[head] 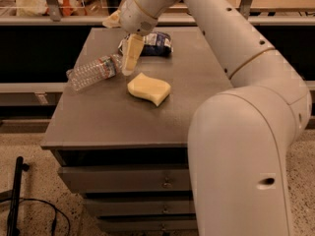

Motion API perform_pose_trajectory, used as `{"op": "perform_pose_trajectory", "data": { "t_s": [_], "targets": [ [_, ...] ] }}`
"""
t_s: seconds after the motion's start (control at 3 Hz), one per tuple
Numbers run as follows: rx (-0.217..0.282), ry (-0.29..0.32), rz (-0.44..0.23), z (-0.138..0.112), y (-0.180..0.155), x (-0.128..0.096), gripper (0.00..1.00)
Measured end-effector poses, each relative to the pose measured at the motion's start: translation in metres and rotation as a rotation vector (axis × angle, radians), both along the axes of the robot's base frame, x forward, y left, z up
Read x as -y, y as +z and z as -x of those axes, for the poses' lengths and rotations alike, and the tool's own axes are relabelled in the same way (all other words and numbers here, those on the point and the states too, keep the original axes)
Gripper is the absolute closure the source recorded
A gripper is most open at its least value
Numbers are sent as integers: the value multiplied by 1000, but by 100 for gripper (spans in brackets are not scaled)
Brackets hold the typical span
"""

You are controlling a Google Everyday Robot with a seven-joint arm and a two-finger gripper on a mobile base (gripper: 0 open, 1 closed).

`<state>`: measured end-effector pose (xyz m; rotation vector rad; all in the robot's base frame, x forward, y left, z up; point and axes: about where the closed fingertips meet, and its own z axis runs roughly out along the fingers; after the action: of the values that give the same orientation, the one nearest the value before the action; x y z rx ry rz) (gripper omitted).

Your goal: Pick water bottle

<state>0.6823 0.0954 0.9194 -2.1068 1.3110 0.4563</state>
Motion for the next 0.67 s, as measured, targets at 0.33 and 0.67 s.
{"op": "perform_pose_trajectory", "data": {
  "t_s": [0.33,0.67],
  "targets": [
    [1,50,31,1,-10,-23,0],
    [-4,72,70,-1,-25,-38,0]
  ]
}}
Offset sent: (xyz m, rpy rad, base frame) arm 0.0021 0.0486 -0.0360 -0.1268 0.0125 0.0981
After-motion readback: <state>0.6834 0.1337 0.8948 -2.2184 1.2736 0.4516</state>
